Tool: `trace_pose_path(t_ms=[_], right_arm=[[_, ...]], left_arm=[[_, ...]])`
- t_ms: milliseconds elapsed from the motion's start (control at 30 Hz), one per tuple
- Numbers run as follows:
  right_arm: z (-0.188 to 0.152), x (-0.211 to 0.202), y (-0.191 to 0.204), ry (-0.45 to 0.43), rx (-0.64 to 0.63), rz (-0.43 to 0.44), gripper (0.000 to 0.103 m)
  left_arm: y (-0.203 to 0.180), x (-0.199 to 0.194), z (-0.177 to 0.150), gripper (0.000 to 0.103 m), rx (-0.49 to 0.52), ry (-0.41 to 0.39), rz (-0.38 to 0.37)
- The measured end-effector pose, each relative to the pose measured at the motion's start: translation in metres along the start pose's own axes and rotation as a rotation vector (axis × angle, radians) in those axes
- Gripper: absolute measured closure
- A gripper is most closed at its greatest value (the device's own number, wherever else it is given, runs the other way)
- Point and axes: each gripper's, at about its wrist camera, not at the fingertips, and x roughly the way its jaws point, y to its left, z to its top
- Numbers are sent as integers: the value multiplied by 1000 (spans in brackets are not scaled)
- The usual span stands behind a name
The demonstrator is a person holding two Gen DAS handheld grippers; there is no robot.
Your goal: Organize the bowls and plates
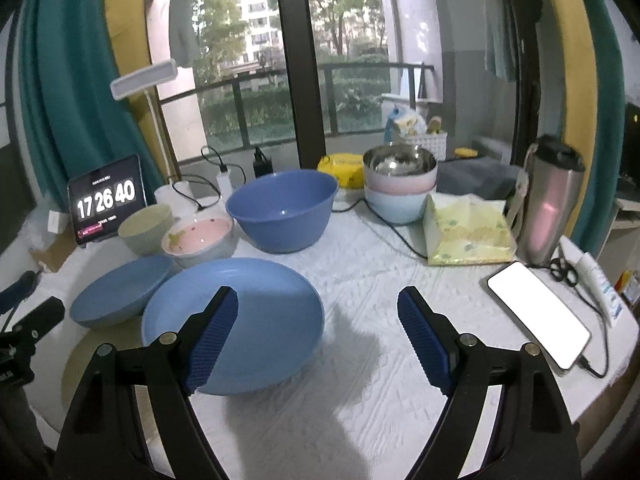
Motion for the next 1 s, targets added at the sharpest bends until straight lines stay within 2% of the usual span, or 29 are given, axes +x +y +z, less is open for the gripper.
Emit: trace_pose_path(t_ms=[200,333,400,600,667,700,767,867,1000], right_arm=[[-4,36,-10,63,12,47,18],[-9,55,-14,109,26,77,22],[-12,64,-15,130,26,92,23],[-19,86,-20,199,41,134,30],[-20,92,-21,222,43,143,34],[-21,94,-21,230,41,144,36],[-22,100,-20,250,41,145,41],[-25,108,-18,281,42,151,51],[-27,112,-16,309,31,164,66]], left_arm=[[-23,34,-2,1,43,81,-23],[-38,51,-6,1,67,131,-47],[-43,58,-8,5,74,153,-55],[-52,81,-14,22,62,234,-62],[-54,87,-15,31,63,251,-57],[-54,89,-16,33,61,257,-54],[-52,96,-18,46,48,281,-47],[-48,103,-21,53,23,306,-50],[-53,101,-22,63,39,295,-67]])
